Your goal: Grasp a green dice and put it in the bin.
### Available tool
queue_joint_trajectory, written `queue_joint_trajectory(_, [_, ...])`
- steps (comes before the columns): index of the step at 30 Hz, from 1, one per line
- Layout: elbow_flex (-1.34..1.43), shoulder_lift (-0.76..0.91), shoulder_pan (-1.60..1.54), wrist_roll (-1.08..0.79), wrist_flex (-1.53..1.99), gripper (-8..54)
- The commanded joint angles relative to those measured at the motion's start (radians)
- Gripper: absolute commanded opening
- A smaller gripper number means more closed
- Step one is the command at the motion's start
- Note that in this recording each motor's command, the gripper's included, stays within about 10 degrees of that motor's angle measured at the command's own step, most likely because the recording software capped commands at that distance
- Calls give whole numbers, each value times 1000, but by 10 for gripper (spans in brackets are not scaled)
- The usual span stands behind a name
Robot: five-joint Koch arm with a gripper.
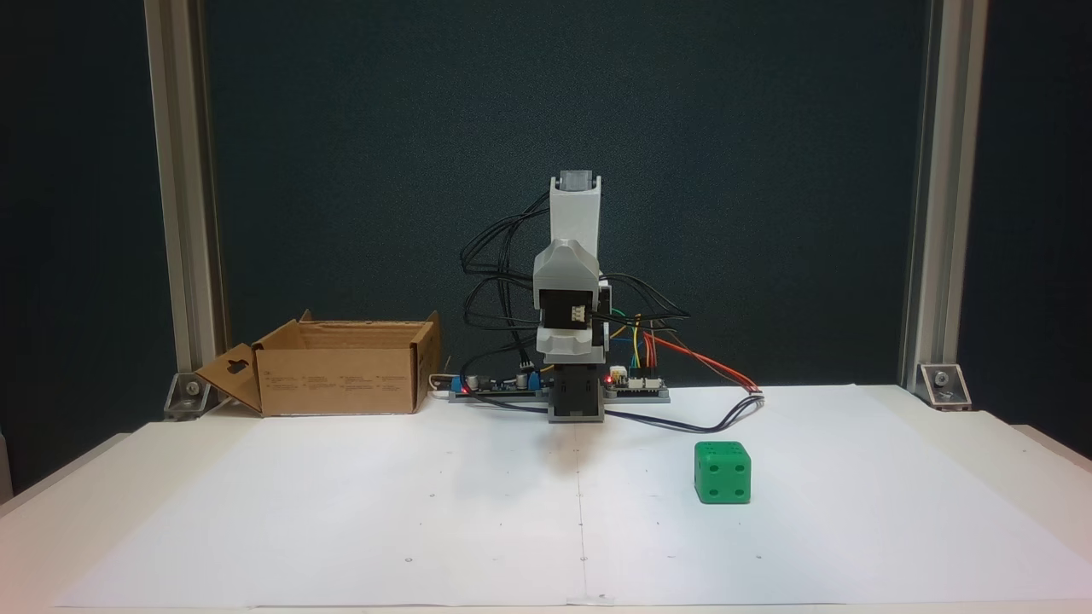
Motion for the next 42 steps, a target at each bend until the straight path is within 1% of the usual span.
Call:
queue_joint_trajectory(1, [49,98,-175,37,173,440])
queue_joint_trajectory(2, [48,98,-191,37,188,440])
queue_joint_trajectory(13, [49,98,-207,37,935,440])
queue_joint_trajectory(16, [49,98,-207,37,1050,440])
queue_joint_trajectory(30, [48,98,-213,37,1064,440])
queue_joint_trajectory(33, [48,101,-350,43,1064,440])
queue_joint_trajectory(35, [48,103,-324,37,1064,438])
queue_joint_trajectory(36, [46,106,-284,34,980,435])
queue_joint_trajectory(38, [29,106,-247,26,704,428])
queue_joint_trajectory(42, [-43,107,-247,23,523,421])
